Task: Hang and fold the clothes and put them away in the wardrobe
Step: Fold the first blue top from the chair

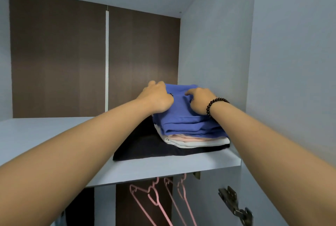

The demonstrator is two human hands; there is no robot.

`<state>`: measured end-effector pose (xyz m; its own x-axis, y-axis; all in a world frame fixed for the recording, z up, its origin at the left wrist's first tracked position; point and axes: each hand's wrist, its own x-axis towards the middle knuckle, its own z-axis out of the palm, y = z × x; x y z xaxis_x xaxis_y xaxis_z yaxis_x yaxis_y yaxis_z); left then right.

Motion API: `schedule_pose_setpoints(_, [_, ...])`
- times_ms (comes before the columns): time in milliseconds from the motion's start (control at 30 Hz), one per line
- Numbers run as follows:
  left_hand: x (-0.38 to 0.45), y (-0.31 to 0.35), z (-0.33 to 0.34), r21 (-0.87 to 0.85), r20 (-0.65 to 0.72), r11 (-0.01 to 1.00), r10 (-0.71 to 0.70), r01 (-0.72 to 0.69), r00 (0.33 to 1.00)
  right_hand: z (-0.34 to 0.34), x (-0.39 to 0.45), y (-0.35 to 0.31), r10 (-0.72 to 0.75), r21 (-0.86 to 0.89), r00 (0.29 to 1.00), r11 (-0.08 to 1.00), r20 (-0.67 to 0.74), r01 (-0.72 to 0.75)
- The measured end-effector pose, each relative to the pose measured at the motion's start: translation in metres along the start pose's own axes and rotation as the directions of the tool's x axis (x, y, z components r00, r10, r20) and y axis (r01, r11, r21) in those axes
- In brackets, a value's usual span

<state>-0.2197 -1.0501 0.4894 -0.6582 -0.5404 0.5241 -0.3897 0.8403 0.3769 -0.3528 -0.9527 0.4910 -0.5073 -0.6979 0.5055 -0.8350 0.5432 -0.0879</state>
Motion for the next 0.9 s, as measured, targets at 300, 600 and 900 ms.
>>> schedule_pose_setpoints(300, [0.059,-0.017,0.065,0.220,0.410,0.969,0.009,-0.108,0.912,0.060,0.038,0.014,0.040,0.102,0.963,0.992,0.268,-0.070])
schedule_pose_setpoints(600, [0.070,-0.034,0.086,0.300,0.316,0.954,-0.073,-0.026,0.946,0.078,0.059,0.010,0.079,0.166,0.931,0.975,0.355,-0.146])
schedule_pose_setpoints(900, [0.037,-0.017,0.043,0.164,0.164,0.986,-0.005,-0.023,0.986,0.032,0.017,0.005,0.051,0.104,0.998,0.993,0.047,-0.056])
